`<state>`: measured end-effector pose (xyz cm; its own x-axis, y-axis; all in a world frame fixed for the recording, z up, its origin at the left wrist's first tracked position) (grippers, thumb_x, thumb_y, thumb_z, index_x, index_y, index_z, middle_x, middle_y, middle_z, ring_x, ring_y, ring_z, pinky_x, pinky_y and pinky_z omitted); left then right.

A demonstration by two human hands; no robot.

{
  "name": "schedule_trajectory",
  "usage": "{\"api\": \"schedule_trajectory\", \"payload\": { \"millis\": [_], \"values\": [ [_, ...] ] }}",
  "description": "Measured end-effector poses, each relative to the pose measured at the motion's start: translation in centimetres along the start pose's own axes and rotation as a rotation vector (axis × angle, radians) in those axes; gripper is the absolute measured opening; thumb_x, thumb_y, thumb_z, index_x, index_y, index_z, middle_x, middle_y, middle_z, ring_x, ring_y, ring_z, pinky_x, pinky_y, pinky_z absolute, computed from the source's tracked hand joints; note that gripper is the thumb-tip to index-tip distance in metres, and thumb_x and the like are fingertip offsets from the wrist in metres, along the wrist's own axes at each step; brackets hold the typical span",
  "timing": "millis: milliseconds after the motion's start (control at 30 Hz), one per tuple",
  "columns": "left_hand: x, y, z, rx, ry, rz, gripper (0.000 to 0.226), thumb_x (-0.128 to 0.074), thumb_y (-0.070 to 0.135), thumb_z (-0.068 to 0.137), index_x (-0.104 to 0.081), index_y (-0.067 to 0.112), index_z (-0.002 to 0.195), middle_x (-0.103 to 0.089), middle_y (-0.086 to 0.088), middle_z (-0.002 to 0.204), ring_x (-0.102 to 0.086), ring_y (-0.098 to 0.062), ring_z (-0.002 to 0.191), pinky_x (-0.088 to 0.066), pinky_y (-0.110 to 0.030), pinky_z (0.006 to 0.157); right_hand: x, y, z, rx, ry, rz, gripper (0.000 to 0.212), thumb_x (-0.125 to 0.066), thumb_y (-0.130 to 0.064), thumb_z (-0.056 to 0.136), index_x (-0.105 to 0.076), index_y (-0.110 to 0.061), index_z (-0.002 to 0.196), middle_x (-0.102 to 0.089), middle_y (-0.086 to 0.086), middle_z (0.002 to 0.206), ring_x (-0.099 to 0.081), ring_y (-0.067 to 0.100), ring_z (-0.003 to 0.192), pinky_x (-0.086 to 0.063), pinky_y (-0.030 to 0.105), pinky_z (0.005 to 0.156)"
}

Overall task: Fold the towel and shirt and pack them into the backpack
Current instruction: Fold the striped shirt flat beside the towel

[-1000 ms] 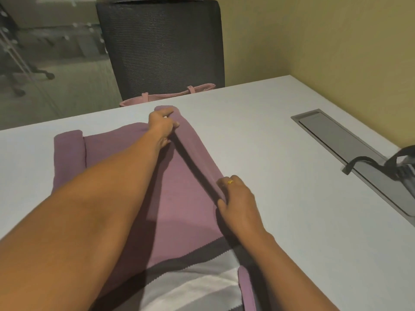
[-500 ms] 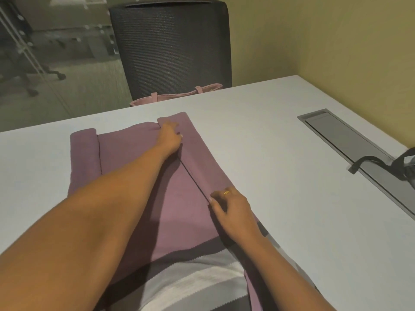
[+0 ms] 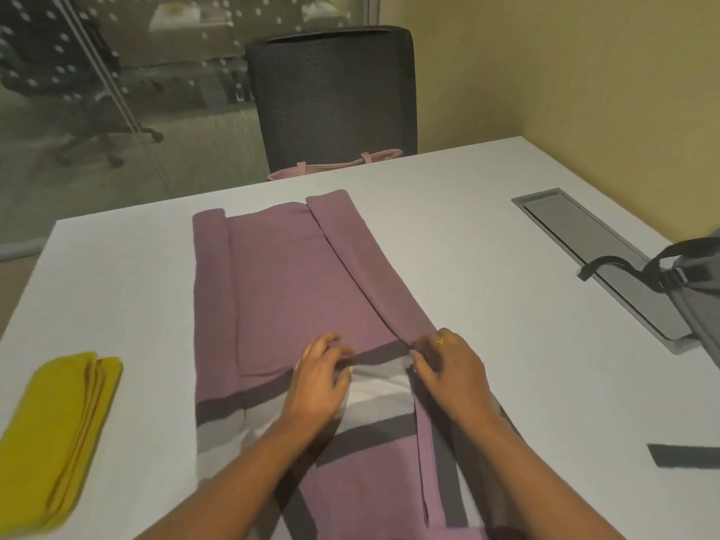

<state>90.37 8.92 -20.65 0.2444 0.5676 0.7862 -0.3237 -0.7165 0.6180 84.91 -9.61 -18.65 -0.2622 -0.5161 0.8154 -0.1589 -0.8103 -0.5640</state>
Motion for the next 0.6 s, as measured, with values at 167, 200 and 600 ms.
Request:
{"api": "schedule_trajectory", "payload": {
  "millis": [167, 200, 600],
  "values": [
    [1.2, -0.8, -6.9, 0.065, 0.052, 0.074, 0.033, -0.046, 0.023, 0.084, -0.065, 0.012, 0.109, -0.053, -0.006, 0.128, -0.045, -0.024, 0.122, -0.035, -0.036, 0.103, 0.1, -1.0, -5.8, 0.026, -0.096, -0.078, 0.021, -0.06, -0.035, 0.087, -0.06, -0.014, 0.088, -0.057, -0.004, 0.098, -0.058, 0.015, 0.092, -0.038, 0.019, 0.068],
    [1.4, -0.8, -8.2, 0.064, 0.07, 0.077, 0.033, -0.045, 0.024, 0.084, -0.065, 0.013, 0.107, -0.055, -0.005, 0.124, -0.048, -0.024, 0.118, -0.037, -0.037, 0.101, -0.1, -0.9, -7.0, 0.026, -0.119, -0.116, 0.024, -0.06, -0.038, 0.085, -0.059, -0.015, 0.09, -0.057, -0.002, 0.097, -0.057, 0.017, 0.091, -0.038, 0.019, 0.067],
    [-0.2, -1.7, -21.3, 0.121, -0.155, 0.253, 0.097, -0.014, 0.077, 0.061, -0.034, 0.025, 0.141, -0.033, 0.006, 0.148, -0.031, -0.014, 0.136, -0.022, -0.031, 0.113, -0.6, -0.1, -13.9, -0.149, -0.137, -0.108, 0.028, -0.055, -0.006, 0.081, -0.055, 0.0, 0.108, -0.055, 0.014, 0.106, -0.052, 0.026, 0.099, -0.043, 0.028, 0.077]
  ]
}}
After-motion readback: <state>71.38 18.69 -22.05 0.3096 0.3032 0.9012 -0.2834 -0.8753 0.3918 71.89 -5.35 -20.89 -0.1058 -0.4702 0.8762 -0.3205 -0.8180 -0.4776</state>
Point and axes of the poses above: each hand's wrist, its own z-axis towards the middle knuckle, its own x-axis out of the back of the hand, y = z × x, the point moved 5 cm from there along z, towards the middle knuckle
